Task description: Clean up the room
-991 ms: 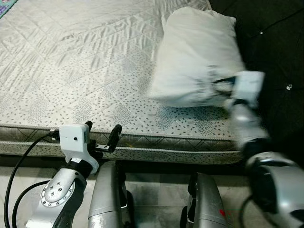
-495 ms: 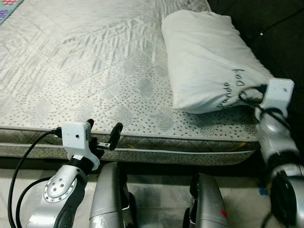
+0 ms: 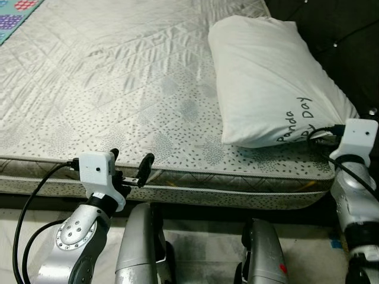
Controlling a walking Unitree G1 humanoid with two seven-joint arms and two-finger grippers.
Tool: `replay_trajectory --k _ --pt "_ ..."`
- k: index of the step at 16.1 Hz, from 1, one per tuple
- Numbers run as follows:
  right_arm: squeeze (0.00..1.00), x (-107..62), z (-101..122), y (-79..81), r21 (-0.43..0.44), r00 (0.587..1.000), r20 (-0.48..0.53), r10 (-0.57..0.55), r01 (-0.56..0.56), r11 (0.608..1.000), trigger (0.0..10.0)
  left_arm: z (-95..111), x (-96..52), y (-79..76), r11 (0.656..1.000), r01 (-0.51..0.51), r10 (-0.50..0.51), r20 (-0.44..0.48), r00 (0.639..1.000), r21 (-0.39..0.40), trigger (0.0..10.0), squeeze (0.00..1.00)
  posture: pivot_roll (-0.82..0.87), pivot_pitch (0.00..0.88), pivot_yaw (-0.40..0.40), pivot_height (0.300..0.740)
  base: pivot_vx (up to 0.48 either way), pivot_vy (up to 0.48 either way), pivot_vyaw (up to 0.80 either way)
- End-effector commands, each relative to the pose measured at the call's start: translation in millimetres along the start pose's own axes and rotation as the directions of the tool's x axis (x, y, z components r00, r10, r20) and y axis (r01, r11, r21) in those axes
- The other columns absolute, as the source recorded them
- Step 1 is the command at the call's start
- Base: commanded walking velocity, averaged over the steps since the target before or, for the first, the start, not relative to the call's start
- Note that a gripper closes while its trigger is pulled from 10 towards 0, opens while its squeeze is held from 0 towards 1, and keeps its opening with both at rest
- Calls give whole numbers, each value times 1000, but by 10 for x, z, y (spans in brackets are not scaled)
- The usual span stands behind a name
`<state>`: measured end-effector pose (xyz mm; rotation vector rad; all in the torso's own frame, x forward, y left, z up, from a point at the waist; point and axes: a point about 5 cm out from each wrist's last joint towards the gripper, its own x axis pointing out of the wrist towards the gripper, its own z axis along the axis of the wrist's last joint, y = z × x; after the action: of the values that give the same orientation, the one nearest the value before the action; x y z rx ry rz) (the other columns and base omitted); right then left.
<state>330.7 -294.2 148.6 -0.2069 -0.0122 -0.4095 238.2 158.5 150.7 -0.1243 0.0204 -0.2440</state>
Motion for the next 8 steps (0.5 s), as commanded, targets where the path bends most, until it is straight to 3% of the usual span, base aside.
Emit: replay_trajectory --k 1,4,8 --pt "0 -14 110 -173 28 996 40 -74 73 997 0 -2 1 9 1000 6 -6 2 1000 6 10000 0 -56 120 7 542 0 0 0" --pt "0 -220 76 -69 35 999 19 -32 31 999 0 -3 -1 16 1000 5 -5 2 1000 7 10000 0 -58 121 6 542 0 0 0" --pt "0 -533 -12 -45 33 999 -30 -9 10 999 0 -9 4 12 1000 12 -12 1 1000 6 10000 0 -70 125 11 542 0 0 0"
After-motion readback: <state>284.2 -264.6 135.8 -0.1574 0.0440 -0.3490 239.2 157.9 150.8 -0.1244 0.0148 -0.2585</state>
